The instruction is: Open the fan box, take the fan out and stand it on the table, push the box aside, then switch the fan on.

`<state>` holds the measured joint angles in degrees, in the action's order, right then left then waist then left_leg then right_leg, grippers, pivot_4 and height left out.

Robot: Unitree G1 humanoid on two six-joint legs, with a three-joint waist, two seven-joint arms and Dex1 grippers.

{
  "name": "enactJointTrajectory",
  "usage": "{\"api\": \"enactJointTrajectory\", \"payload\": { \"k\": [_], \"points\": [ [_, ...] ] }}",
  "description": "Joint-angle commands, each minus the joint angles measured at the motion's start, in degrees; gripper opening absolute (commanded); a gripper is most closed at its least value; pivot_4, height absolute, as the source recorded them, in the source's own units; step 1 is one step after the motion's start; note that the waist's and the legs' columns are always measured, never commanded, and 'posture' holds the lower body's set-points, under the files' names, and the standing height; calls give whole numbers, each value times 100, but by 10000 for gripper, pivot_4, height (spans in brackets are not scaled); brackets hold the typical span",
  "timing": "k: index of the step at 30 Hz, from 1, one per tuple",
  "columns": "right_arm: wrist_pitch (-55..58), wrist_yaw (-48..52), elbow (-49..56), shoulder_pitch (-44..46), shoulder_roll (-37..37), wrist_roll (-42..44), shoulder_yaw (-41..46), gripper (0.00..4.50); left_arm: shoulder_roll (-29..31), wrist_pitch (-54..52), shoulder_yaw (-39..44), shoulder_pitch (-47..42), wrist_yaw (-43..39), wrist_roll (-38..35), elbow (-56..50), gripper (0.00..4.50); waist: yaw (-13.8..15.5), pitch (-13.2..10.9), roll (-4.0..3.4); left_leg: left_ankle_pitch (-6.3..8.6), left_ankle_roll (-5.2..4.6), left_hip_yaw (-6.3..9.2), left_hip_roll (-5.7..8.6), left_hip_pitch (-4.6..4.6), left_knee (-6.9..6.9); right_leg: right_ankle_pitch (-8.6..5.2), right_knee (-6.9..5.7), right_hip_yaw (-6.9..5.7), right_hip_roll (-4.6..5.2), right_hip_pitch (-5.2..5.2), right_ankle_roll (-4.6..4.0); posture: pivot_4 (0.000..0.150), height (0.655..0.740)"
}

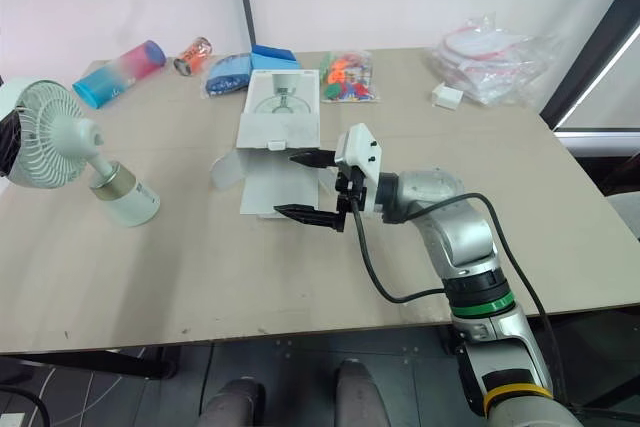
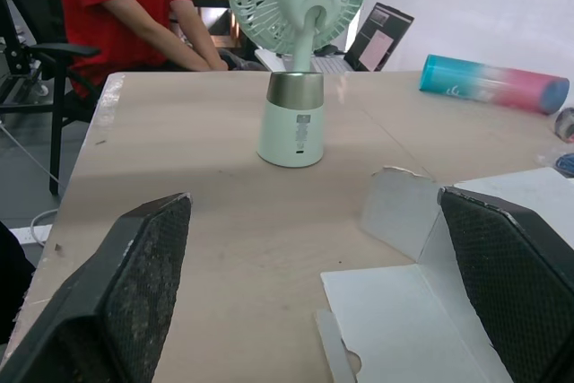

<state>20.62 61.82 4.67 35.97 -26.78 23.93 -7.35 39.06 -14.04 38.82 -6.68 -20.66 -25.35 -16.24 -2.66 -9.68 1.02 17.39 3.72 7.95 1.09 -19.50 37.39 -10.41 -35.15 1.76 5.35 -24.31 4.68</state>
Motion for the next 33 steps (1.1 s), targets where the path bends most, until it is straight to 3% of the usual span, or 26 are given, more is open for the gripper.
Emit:
{"api": "enactJointTrajectory", "payload": {
  "k": [1, 12, 21, 27, 33],
  "points": [
    [-113, 30, 109, 96, 6, 9, 17, 45000, 5, -16, 203, -13, 5, -203, -273, 44808, 0, 0, 0, 0, 0, 0, 0, 0, 0, 0, 0, 0, 0, 0, 0, 1500, 7400],
    [-106, -12, 38, 172, 78, -25, 5, 45000, 268, -585, -129, -446, -190, -1006, -610, 44808, 1, 0, 0, 0, 1, 0, 0, 0, 1, 0, 0, 0, 0, 0, 0, 1500, 7400],
    [69, -397, 122, 91, 40, -80, 160, 45000, 473, -940, -642, -773, -1150, -1500, -209, 44808, -3, -1, 0, 0, 0, 0, 0, -1, -1, 0, 0, 0, -2, -1, 0, 1500, 7400],
    [216, -660, 307, -43, -97, -78, 299, 45000, 452, -1189, -968, -1256, -1712, -2147, -345, 44808, 1, -1, 1, 0, 1, 4, 0, -6, 2, 0, 0, 0, -2, 0, 0, 1500, 7400],
    [421, -1071, 594, -248, -157, -69, 394, 45000, 396, -1379, -1351, -1100, -2117, -2394, -652, 44808, -14, -2, 0, 0, 1, 4, 0, -5, 0, 0, 0, 0, -2, -3, 0, 1500, 7400]
  ]
}}
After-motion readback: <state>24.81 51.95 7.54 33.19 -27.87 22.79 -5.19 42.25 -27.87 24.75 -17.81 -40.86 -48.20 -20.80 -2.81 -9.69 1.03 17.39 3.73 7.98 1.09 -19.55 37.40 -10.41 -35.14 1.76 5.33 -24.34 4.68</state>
